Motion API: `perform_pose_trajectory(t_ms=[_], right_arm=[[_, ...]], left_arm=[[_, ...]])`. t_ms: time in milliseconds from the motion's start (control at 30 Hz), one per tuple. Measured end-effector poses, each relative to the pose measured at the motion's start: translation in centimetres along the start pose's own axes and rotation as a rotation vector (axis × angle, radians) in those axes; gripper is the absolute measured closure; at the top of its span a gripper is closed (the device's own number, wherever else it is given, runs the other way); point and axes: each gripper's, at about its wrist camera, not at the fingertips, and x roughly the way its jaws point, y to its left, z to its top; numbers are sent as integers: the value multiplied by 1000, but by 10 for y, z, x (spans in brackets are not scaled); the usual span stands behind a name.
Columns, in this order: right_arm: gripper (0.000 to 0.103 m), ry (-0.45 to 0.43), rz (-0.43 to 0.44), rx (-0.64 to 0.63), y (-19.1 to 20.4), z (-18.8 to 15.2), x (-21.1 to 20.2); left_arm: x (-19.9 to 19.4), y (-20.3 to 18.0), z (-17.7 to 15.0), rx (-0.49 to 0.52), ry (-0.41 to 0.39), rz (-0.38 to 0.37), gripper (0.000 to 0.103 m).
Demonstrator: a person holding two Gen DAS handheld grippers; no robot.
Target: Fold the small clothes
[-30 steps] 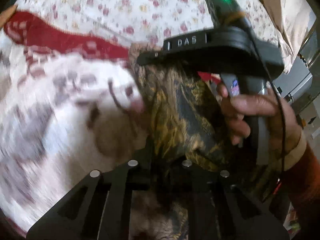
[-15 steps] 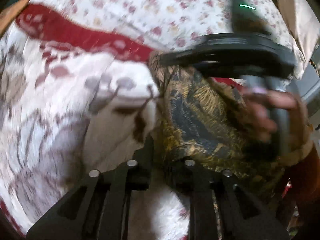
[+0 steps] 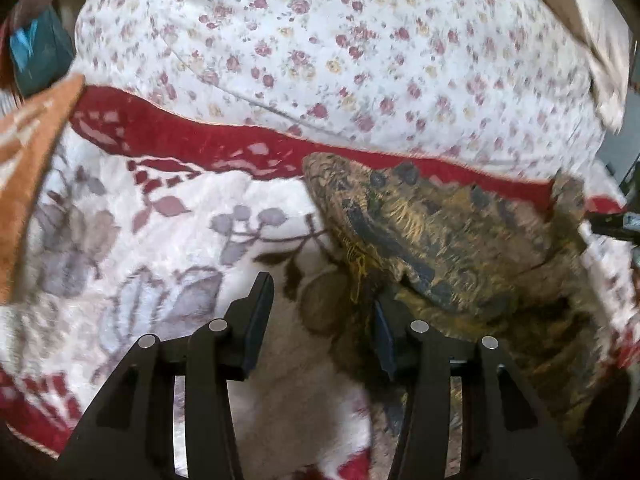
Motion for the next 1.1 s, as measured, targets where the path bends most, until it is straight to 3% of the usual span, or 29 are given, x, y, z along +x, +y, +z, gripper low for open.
perform_pose_trajectory(t_ms=[233, 300, 333, 367, 400, 433, 567, 667, 767, 833, 900, 933, 967, 1000, 1033, 1100], right_arm=[[17, 94, 83, 129, -23, -32, 43], [31, 97, 76, 109, -22, -40, 51], [56, 78, 46, 71, -19, -43, 49], [73, 63, 20, 23, -13, -44, 45], [76, 50, 15, 1, -9, -42, 40], [87, 27, 6, -25, -4, -39, 33], [93, -94, -15, -128, 22, -16, -2], [96, -186, -57, -206, 44, 1, -23], [96, -260, -81, -245, 53, 9, -39], [96, -224, -30, -193, 43, 11, -37], [94, -131, 27, -103, 25, 11, -21], [83, -94, 32, -69, 17, 10, -13], [60, -68, 40, -37, 9, 7, -3], [46, -53, 55, -19, 3, 6, 6], [24, -32, 67, -8, 0, 4, 15], [22, 30, 52, 2, -5, -1, 40]], left_arm=[[-12, 24, -22, -54, 61, 86, 52], [-18, 34, -28, -79, 60, 123, 52], [-21, 39, -29, -102, 60, 120, 52], [-23, 44, -28, -133, 55, 103, 52], [-26, 47, -25, -159, 46, 79, 52], [-27, 47, -22, -172, 37, 67, 52], [-29, 22, -2, -160, -36, 4, 51], [-17, -3, 7, -140, -44, -57, 51], [4, -27, 10, -112, -18, -95, 51], [20, -37, 8, -90, 22, -92, 51], [34, -43, 3, -62, 60, -75, 51], [40, -45, -1, -51, 75, -60, 51], [46, -46, -5, -42, 93, -49, 51], [52, -46, -9, -37, 112, -44, 51], [55, -45, -13, -35, 120, -42, 51], [56, -45, -17, -28, 102, -44, 51]])
